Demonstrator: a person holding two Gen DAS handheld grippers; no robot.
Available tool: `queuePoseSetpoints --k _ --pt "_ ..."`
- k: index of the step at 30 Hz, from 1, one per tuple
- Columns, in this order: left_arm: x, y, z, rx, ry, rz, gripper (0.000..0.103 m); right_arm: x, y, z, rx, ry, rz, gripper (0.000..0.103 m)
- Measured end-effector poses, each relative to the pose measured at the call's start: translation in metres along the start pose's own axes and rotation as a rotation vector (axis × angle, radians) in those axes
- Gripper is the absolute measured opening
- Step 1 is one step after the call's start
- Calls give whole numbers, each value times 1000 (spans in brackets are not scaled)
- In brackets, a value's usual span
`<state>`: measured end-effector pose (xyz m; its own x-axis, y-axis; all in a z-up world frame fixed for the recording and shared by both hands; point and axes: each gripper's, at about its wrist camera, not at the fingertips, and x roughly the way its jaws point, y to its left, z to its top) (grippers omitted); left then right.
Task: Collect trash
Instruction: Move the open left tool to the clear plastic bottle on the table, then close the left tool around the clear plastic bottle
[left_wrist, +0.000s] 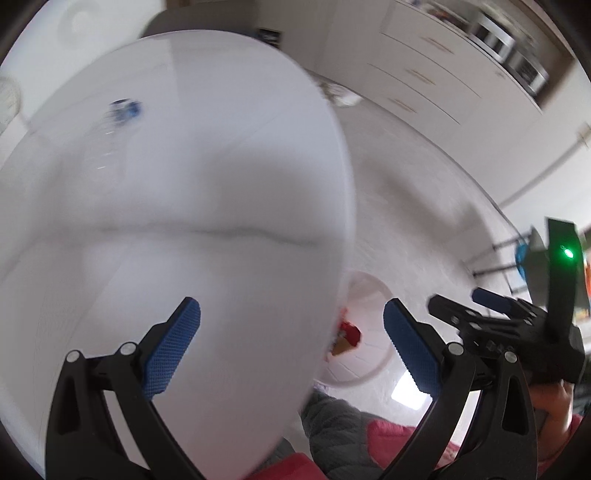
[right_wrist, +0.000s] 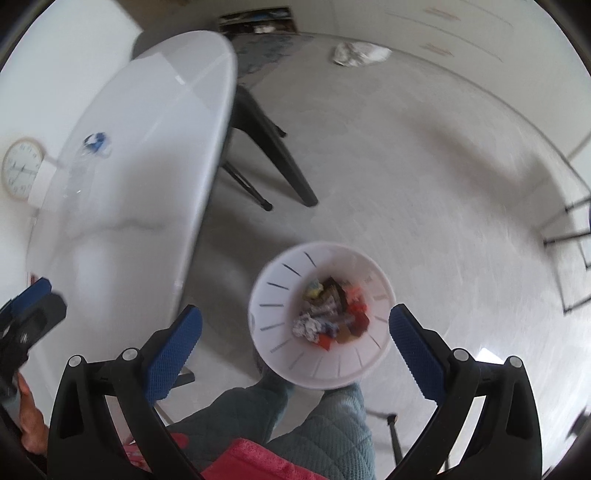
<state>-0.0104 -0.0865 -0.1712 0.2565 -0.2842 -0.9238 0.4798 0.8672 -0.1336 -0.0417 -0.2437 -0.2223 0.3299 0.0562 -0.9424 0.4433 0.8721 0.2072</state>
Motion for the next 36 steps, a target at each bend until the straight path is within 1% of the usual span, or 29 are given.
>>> queuePoseSetpoints --k 3,6,9,14,16,21,25,27,28,30,31,33,34,35,36 --pt "-4 36 15 -73 -27 45 95 1 29 14 -66 -10 11 100" --pt "-5 64 30 -121 -55 90 95 7 58 26 -128 -11 19 100" --pt "-1 100 54 -187 -68 123 95 16 87 36 -183 3 33 100" --pt "15 144 92 -255 -59 165 95 32 119 51 -230 25 53 100" --pt "24 160 107 -275 -49 170 95 38 129 56 -245 32 54 100" --pt "59 184 143 -287 7 185 95 51 149 69 -287 48 42 100" --pt "80 194 156 -291 44 190 95 62 161 81 -313 63 30 100" --pt "86 197 159 -293 47 187 95 67 164 87 -322 69 28 100" --pt "89 201 163 -291 49 188 94 69 166 90 -328 71 27 100" --pt "92 203 163 -295 55 184 87 73 169 97 -339 75 28 100" --pt "95 206 162 -303 65 175 85 74 169 98 -342 76 28 100" --pt "98 209 161 -319 72 169 74 77 171 103 -350 78 30 100" --pt "100 211 160 -330 77 162 71 78 173 106 -355 78 30 100" --pt "102 214 159 -341 85 152 65 80 174 109 -360 77 30 100" --pt "103 217 158 -352 89 144 64 80 175 110 -362 75 31 100"
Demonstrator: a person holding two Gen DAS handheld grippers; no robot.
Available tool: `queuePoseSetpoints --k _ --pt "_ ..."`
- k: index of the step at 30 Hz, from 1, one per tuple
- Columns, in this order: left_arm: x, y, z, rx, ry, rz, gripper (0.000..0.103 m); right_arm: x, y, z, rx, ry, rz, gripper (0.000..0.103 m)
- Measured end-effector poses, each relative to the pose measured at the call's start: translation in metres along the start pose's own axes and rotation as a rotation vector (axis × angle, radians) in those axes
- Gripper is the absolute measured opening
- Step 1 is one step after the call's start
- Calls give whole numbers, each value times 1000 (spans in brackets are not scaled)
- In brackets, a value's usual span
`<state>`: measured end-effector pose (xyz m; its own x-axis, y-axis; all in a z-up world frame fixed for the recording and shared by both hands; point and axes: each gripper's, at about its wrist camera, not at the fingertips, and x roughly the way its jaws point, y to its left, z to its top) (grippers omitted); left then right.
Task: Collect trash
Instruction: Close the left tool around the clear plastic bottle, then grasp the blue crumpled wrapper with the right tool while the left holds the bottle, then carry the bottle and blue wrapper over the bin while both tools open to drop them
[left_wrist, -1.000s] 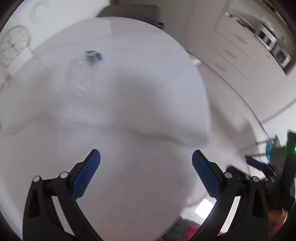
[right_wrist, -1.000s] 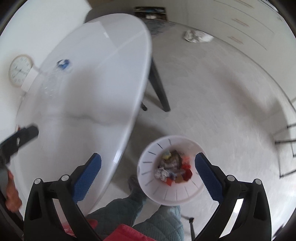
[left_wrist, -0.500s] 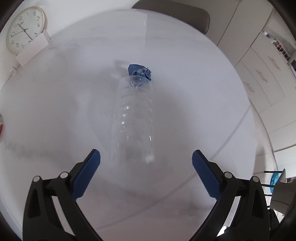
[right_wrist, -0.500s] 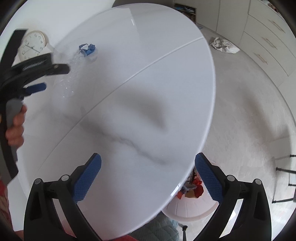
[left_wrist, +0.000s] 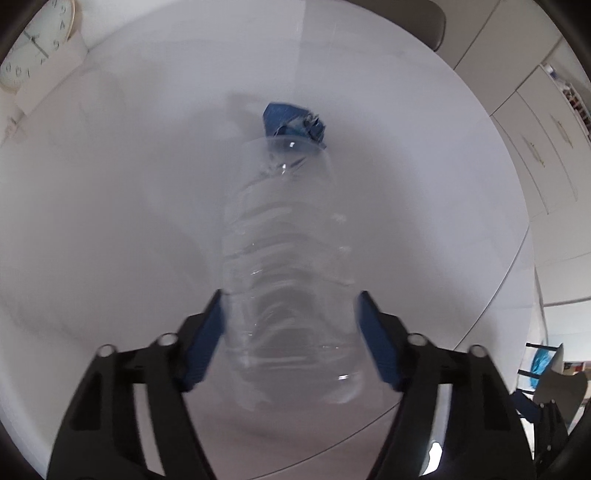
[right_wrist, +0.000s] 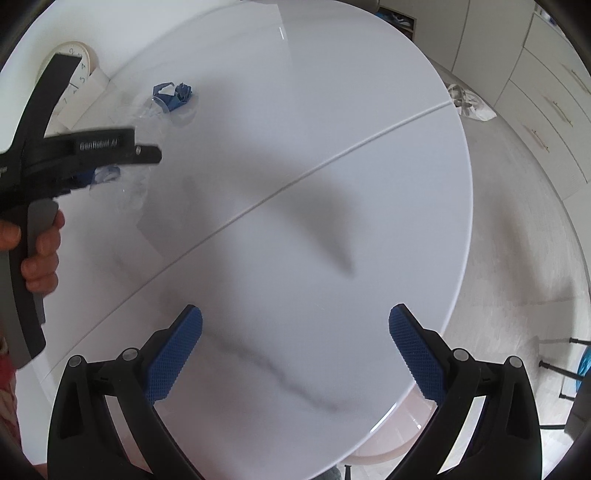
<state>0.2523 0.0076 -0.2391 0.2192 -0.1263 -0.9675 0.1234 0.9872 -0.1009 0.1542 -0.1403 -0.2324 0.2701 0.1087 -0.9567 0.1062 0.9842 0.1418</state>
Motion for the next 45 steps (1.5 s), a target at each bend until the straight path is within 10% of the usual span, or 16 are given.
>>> queuePoseSetpoints --k 25,36,45 --pt "-71 103 -89 -218 -95 14 62 65 144 193 -311 -137 26 99" --pt "-63 120 -96 -274 -95 -4 62 98 167 214 -345 -72 2 46" --pt "-68 110 -96 -263 -104 -3 62 67 152 195 -326 -104 37 41"
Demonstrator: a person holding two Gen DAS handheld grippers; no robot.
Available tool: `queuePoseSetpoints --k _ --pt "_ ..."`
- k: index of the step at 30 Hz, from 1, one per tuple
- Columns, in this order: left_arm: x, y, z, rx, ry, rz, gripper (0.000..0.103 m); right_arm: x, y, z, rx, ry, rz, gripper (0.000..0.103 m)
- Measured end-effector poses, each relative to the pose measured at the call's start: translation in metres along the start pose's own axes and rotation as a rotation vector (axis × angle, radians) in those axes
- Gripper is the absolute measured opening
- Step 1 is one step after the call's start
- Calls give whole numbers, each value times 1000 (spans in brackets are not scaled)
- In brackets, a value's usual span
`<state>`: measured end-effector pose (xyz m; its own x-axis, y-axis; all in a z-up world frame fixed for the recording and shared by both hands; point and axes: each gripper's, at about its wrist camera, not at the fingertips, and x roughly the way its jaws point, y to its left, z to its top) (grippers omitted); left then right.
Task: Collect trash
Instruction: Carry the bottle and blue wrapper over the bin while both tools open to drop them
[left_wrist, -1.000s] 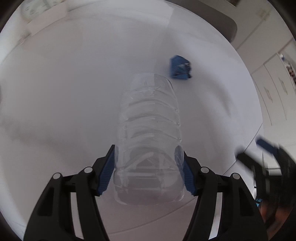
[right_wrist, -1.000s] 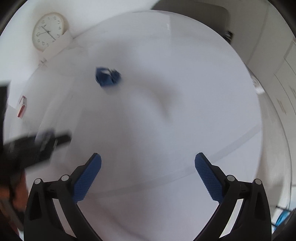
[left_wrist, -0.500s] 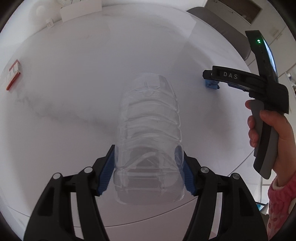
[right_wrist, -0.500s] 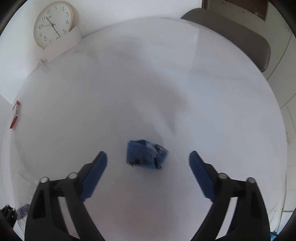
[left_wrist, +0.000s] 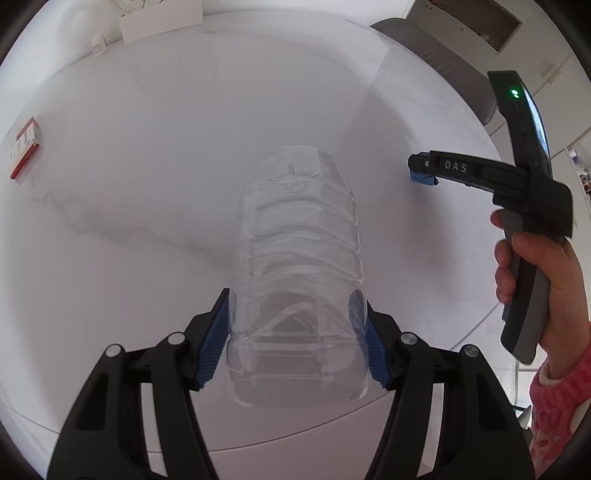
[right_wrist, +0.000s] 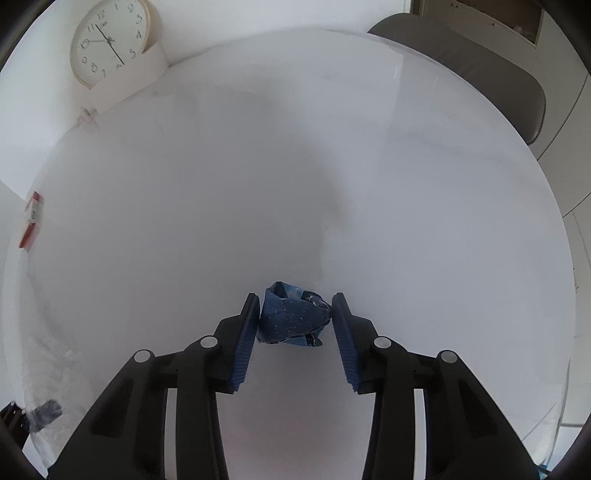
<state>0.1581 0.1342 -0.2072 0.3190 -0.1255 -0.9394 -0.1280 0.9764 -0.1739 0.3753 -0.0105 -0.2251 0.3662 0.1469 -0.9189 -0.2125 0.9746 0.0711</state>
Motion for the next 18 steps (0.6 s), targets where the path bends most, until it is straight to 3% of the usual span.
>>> queuePoseSetpoints --k 7,18 --pt "-18 -4 -10 81 -30 -28 62 -58 -5 -52 15 -41 33 41" --pt "-43 -60 -74 341 6 -128 62 -151 -31 -200 154 -47 4 41"
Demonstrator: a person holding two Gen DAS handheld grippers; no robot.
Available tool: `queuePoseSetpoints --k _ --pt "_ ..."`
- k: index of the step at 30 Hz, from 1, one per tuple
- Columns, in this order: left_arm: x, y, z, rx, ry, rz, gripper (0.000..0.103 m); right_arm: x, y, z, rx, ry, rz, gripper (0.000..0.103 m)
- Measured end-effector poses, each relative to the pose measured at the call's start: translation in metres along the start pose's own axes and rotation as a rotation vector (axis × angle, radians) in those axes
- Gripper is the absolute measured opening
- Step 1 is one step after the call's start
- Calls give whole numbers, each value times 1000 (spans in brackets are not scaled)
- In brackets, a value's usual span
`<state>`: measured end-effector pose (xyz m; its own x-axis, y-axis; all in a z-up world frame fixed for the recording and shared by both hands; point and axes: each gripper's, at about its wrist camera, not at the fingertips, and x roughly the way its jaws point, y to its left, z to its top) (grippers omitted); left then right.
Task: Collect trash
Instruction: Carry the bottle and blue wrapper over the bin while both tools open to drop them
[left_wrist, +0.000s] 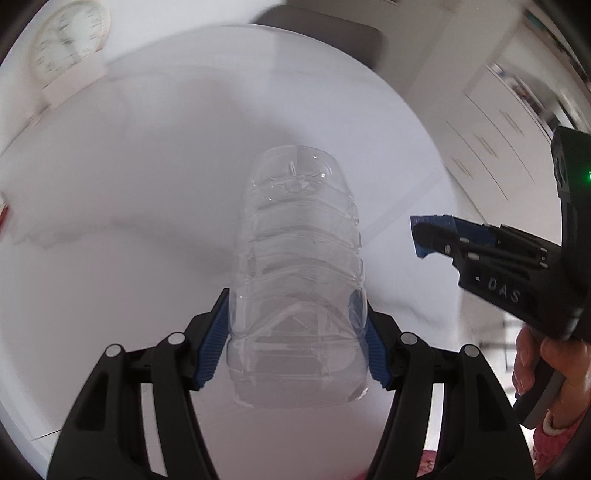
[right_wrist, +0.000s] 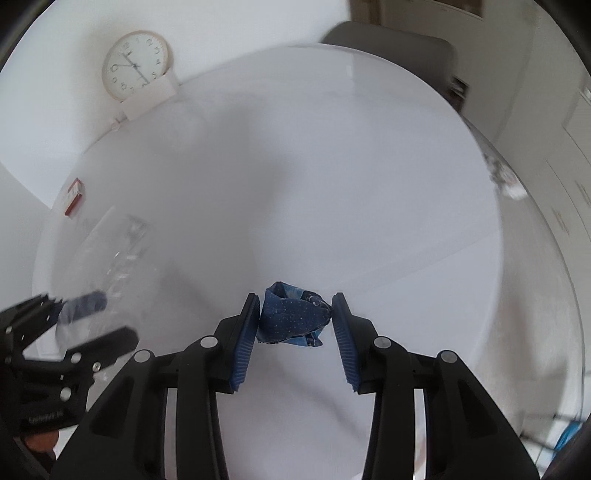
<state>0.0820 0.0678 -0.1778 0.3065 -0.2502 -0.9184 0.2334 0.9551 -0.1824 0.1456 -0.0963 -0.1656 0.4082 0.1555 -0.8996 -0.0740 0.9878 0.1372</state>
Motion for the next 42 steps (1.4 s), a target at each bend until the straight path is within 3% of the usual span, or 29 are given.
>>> queuePoseSetpoints --k 9,16,18,19,20,22,34,42 --pt "11 -77 -48 245 114 -141 62 -46 -59 -136 202 23 -73 41" --pt "20 -103 -46 334 146 -153 62 -8 -108 -226 351 157 -87 43" --pt "22 -105 -43 350 152 -147 62 14 -111 -235 370 192 -74 44" --pt "20 -108 -50 356 153 -143 62 25 -114 -240 376 212 -66 53" --pt "20 -112 -52 364 154 -139 62 33 -116 -244 379 230 -67 74" --pt "24 -121 -52 378 155 -134 62 41 -118 -250 385 237 -120 98" --pt "35 -160 -65 463 187 -127 62 29 -153 -276 482 248 -133 100" --pt "80 -197 -75 576 318 -178 62 -4 -180 -302 541 223 -199 100"
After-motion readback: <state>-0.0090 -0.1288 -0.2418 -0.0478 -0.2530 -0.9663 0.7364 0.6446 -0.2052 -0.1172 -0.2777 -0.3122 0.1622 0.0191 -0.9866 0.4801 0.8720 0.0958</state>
